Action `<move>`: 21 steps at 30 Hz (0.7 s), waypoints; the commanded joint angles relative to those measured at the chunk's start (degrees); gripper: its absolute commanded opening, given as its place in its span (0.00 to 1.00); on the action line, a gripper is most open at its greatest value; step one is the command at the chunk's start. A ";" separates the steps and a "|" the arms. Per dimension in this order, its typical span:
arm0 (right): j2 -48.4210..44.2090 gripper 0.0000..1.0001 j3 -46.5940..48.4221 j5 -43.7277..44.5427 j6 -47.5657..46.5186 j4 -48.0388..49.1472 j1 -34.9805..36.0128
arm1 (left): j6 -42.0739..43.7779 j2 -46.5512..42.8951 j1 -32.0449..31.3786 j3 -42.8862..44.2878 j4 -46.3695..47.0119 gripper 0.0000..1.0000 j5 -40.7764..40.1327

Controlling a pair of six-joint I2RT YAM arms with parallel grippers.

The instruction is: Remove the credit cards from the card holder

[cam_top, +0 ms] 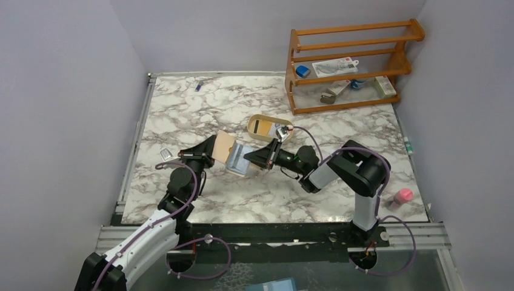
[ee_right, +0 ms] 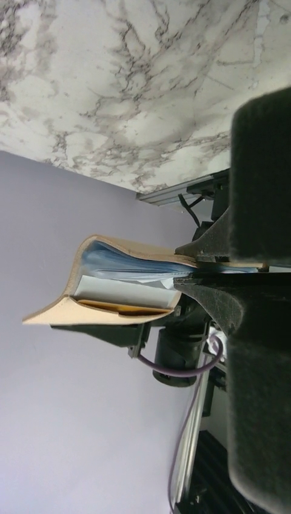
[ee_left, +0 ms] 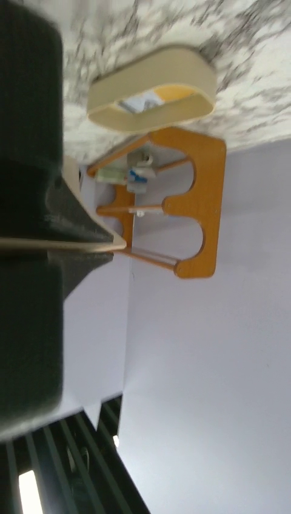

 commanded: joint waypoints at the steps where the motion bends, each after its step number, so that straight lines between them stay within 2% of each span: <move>1: -8.28 0.01 -1.13 -3.07 -2.55 5.27 -0.56 | 8.89 -1.59 1.30 4.43 -10.09 0.35 4.34; 2: -10.72 0.01 -1.63 -3.46 -3.89 1.16 -0.73 | 11.84 -1.47 1.61 5.82 -12.74 0.49 5.79; 3: -13.16 0.01 -2.12 -3.67 -5.06 -2.28 -0.82 | 14.78 -1.19 2.11 7.18 -15.32 0.59 7.30; 6: -18.94 0.01 -2.30 -5.86 -8.29 -11.52 -1.48 | 23.37 0.03 4.28 8.66 -16.89 0.74 14.60; 8: -21.84 0.01 -0.93 -8.13 -10.46 -19.64 -1.59 | 26.67 2.13 6.40 7.95 -12.72 0.77 21.52; 12: -26.25 0.01 1.51 -11.15 -14.59 -32.21 -1.87 | 27.07 7.48 10.10 7.51 -6.66 0.78 33.10; 15: -30.17 0.01 1.07 -11.09 -17.33 -39.29 -3.14 | 27.30 6.90 12.12 6.69 -5.66 0.78 34.59; 21: -34.88 0.01 -2.29 -13.24 -17.51 -42.89 -7.25 | 23.82 2.72 18.06 1.91 -4.04 0.80 36.81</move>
